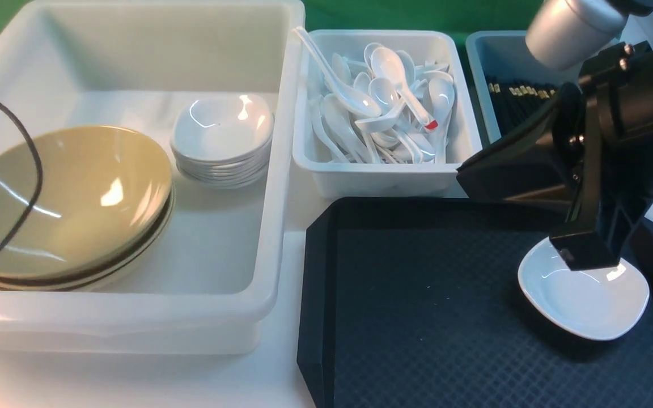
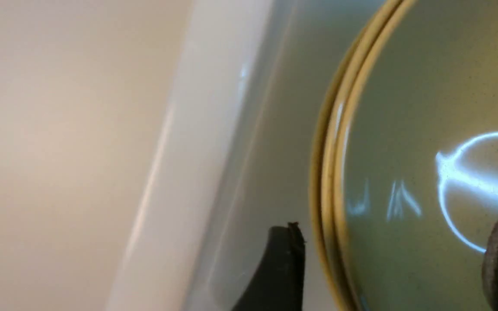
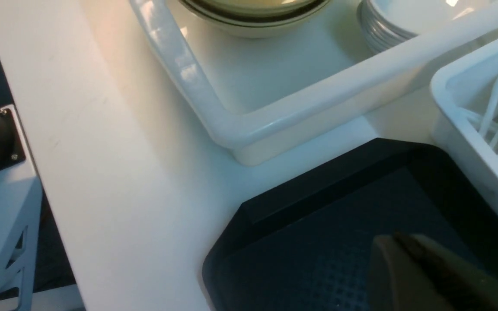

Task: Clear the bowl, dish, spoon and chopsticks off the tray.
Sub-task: Use the left arm to put the noodle bowl into the large storage box on the left, then use the left arm to grab the plate

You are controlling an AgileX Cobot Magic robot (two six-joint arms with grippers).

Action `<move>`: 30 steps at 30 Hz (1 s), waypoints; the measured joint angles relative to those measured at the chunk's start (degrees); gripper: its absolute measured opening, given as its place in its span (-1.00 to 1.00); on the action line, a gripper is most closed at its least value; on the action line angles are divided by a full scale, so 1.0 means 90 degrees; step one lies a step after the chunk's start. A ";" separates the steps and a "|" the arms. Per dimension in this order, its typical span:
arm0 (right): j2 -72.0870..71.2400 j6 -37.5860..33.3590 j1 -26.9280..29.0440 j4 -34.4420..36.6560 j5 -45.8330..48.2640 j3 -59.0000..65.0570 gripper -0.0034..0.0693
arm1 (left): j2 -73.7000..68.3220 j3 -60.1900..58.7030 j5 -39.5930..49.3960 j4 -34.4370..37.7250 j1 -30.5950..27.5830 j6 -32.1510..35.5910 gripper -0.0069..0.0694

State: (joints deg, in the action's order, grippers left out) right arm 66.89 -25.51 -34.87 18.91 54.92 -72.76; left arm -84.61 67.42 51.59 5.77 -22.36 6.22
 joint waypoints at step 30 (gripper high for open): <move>-0.2589 0.3419 0.0000 -0.4266 0.1934 0.0564 -0.81 | -0.3341 0.3353 -0.0454 0.0112 0.8206 -0.0973 0.43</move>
State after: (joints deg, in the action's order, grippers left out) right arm 43.58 5.25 -34.87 -19.48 72.32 -67.69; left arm -114.68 97.59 47.51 6.78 51.49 -2.53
